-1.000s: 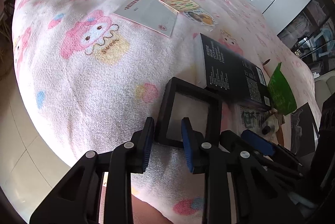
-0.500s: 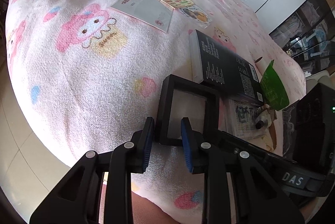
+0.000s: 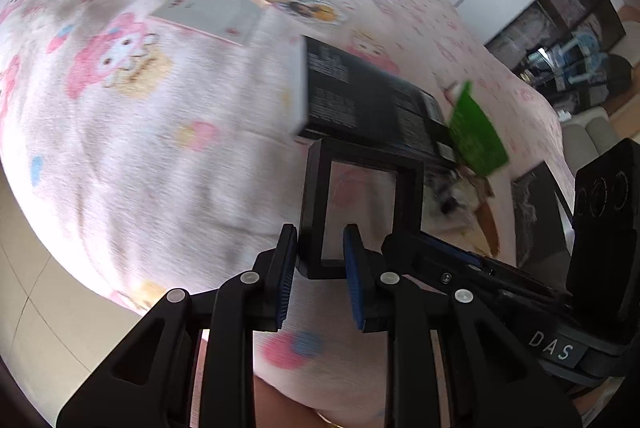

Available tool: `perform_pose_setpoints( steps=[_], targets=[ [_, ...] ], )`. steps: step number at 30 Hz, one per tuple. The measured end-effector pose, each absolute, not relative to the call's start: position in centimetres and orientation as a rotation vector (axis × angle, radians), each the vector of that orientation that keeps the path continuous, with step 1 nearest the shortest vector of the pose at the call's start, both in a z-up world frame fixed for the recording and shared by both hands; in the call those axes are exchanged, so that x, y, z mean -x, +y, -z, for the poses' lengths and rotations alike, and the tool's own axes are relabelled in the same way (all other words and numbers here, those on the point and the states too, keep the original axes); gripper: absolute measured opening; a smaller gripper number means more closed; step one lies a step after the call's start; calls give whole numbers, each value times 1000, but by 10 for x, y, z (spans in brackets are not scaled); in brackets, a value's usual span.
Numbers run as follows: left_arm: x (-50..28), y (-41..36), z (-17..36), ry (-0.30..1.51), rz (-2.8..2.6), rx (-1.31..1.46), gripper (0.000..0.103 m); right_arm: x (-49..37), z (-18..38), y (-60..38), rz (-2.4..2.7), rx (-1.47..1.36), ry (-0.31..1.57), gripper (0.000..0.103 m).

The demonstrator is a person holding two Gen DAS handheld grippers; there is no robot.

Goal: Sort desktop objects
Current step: 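Close the left gripper on the black square frame and lift it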

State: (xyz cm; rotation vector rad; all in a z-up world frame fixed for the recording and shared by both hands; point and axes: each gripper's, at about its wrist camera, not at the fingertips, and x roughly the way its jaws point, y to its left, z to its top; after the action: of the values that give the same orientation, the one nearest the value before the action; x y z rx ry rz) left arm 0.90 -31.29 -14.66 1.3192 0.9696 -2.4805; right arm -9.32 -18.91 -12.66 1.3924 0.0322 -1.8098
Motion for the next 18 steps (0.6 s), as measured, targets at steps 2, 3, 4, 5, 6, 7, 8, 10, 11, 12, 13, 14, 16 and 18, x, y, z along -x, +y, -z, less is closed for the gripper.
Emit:
perform_pose_setpoints(
  steps=[2,3,4,5,6,7,8,10,11,12,13,14,16,18],
  targets=[
    [-4,-293,143,959,2522,-1360,22,90,121,-166,1847,-1394,38,23],
    [-1,-282,142,948,2542,-1385,22,89,121,-154,1860,-1398,32,23],
    [3,-269,141,935,2563,-1412,22,88,120,-139,1874,-1410,13,23],
    [7,-257,140,921,2584,-1439,22,87,119,-124,1888,-1422,-6,23],
    [11,-243,141,911,2608,-1471,22,87,119,-110,1902,-1434,-20,23],
    [15,-229,142,899,2627,-1501,22,86,120,-95,1926,-1447,-37,23],
    [17,-217,143,887,2641,-1529,22,85,120,-79,1951,-1458,-53,23],
    [23,-192,146,855,2670,-1583,22,87,119,-46,2010,-1469,-72,23],
    [26,-180,147,834,2685,-1609,22,88,118,-30,2037,-1473,-77,23],
    [30,-167,149,812,2699,-1635,22,89,118,-20,2058,-1477,-86,23],
    [32,-158,150,796,2708,-1655,22,90,119,-10,2074,-1484,-100,23],
    [34,-151,151,782,2713,-1673,22,93,123,-2,2083,-1496,-121,23],
    [40,-141,156,759,2714,-1709,22,100,130,13,2100,-1521,-163,23],
    [45,-132,161,731,2712,-1742,22,103,133,23,2107,-1538,-190,23]
  ],
)
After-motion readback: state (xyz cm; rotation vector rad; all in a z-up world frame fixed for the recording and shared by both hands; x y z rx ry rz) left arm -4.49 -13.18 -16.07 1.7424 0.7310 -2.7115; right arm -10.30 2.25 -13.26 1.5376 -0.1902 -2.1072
